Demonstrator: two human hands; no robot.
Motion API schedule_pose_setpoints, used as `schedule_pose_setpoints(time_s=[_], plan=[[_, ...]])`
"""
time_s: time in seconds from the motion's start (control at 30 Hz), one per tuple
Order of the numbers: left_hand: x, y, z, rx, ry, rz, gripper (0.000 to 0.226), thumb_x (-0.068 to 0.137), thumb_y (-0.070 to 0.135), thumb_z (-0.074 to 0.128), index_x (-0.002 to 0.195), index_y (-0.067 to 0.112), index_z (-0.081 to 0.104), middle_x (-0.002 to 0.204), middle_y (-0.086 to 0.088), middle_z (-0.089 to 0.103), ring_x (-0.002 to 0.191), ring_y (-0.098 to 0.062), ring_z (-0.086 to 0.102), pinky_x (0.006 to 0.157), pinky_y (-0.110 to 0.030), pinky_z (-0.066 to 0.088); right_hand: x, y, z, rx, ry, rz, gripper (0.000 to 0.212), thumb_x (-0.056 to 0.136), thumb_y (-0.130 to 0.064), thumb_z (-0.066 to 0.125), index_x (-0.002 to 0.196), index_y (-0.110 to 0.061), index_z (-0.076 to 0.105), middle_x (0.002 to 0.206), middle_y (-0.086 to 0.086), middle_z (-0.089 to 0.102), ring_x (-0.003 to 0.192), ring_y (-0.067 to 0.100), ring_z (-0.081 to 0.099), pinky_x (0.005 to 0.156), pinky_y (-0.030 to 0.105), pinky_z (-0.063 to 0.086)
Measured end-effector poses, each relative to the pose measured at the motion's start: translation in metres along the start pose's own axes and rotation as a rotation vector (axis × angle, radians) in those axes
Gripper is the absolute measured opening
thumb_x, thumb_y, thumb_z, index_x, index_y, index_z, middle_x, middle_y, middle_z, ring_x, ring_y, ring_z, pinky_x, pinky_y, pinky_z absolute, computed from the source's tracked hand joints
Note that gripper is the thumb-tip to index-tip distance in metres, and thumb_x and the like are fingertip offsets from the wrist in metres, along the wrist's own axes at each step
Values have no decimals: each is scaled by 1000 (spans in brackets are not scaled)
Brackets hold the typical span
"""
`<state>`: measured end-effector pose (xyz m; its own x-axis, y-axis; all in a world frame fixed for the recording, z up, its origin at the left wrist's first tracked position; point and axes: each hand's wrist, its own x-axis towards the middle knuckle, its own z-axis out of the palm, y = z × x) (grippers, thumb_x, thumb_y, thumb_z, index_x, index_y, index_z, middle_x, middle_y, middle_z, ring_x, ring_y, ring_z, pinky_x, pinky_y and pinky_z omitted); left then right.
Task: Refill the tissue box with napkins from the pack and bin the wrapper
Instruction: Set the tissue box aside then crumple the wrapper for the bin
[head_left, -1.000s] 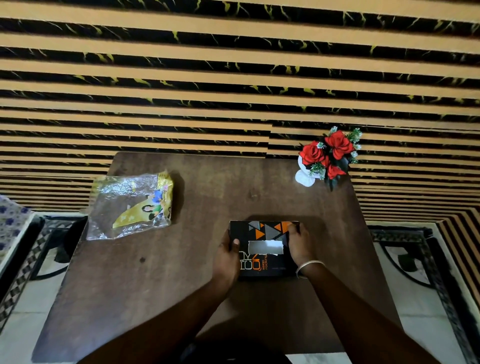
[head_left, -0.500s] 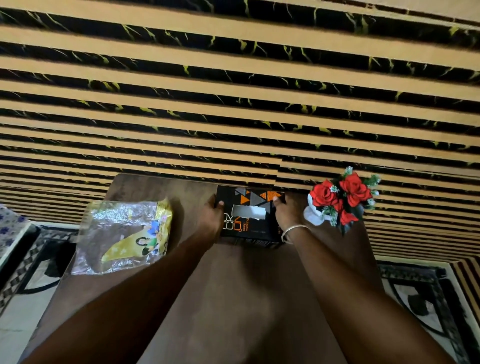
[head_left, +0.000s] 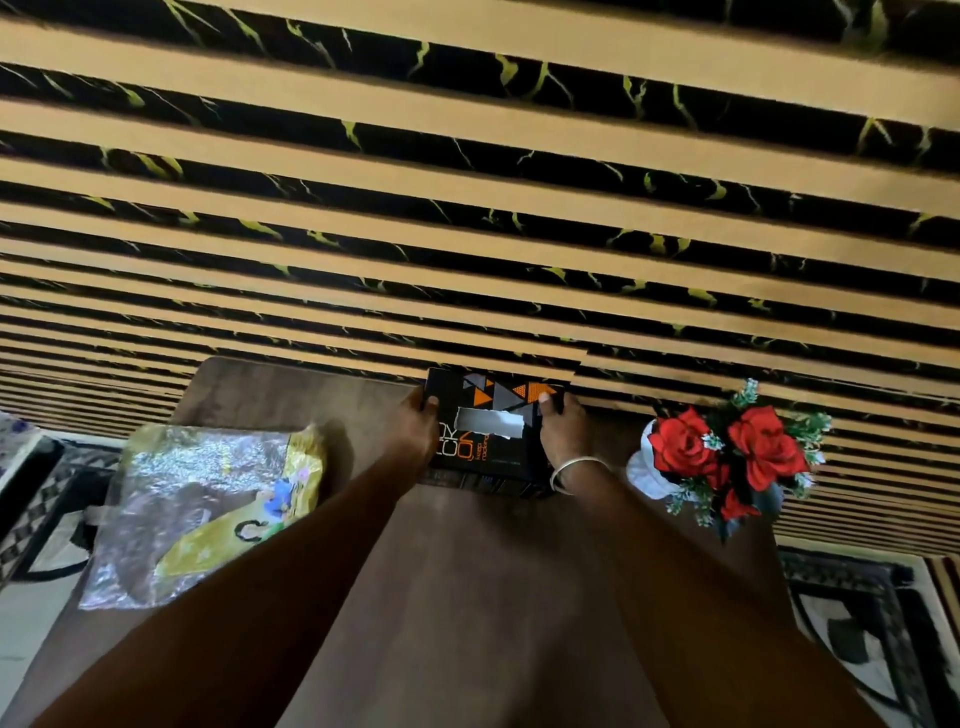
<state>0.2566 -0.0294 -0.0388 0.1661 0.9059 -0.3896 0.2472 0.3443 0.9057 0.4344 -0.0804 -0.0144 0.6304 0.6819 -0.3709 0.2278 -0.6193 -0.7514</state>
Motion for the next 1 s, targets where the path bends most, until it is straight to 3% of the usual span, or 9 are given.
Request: schedule_pose_setpoints(time_s=[0.13,0.27,0.37,0.53,0.67,0.77,0.87,0.97,1.0], plan=[[9,-1,6,18,49,-12,18,104,24,42,92,25,55,87,-8,60,82,-30,58,69,-39,53,9,5,6,31,27,-17,54,104,-34,42,148,-4,35,153,18,40,141,33,37,111,35,31],[13,-9,10,86,103,45,25,104,22,41,84,34,51,78,-3,58,67,-18,55,57,-24,47,10,16,9,62,19,-20,58,103,-39,41,151,-7,32,156,15,35,144,31,33,114,34,28],[15,-9,9,113,93,44,19,104,25,40,90,29,53,84,0,59,70,-11,55,63,-25,46,10,24,11,71,17,-39,59,103,-41,39,152,-8,31,156,15,35,145,31,32,116,36,27],[17,-8,11,158,96,12,22,104,29,40,115,18,55,96,-7,60,84,-20,57,67,-27,49,10,26,12,55,17,-45,59,103,-40,38,151,-7,29,156,16,36,144,32,33,114,36,29],[14,-8,11,122,102,53,15,104,28,42,101,20,55,84,-8,62,78,-29,61,66,-33,55,12,26,9,57,-4,-57,60,103,-41,38,152,-7,29,156,17,35,144,33,33,115,37,28],[9,-1,3,76,83,44,33,102,40,39,125,21,53,117,-15,65,106,-34,64,90,-50,55,9,27,4,87,41,-60,59,103,-48,33,152,-17,31,152,17,40,139,34,39,113,43,31],[-12,14,-11,63,200,145,56,103,45,33,154,23,26,137,0,52,122,-11,51,99,-30,46,-3,23,-2,121,236,-114,59,99,-58,30,151,-28,30,151,12,44,136,33,45,109,46,39],[-40,16,-38,78,365,298,55,104,40,35,154,18,26,151,2,42,129,7,35,98,-1,31,-35,11,6,139,292,-333,68,94,-65,28,151,-27,30,159,2,33,144,23,35,115,41,35],[-51,11,-58,94,438,327,54,104,39,37,154,18,28,154,2,39,134,4,33,102,-3,30,-53,3,18,155,273,-426,67,95,-61,30,150,-23,33,159,2,33,145,20,33,116,36,33]])
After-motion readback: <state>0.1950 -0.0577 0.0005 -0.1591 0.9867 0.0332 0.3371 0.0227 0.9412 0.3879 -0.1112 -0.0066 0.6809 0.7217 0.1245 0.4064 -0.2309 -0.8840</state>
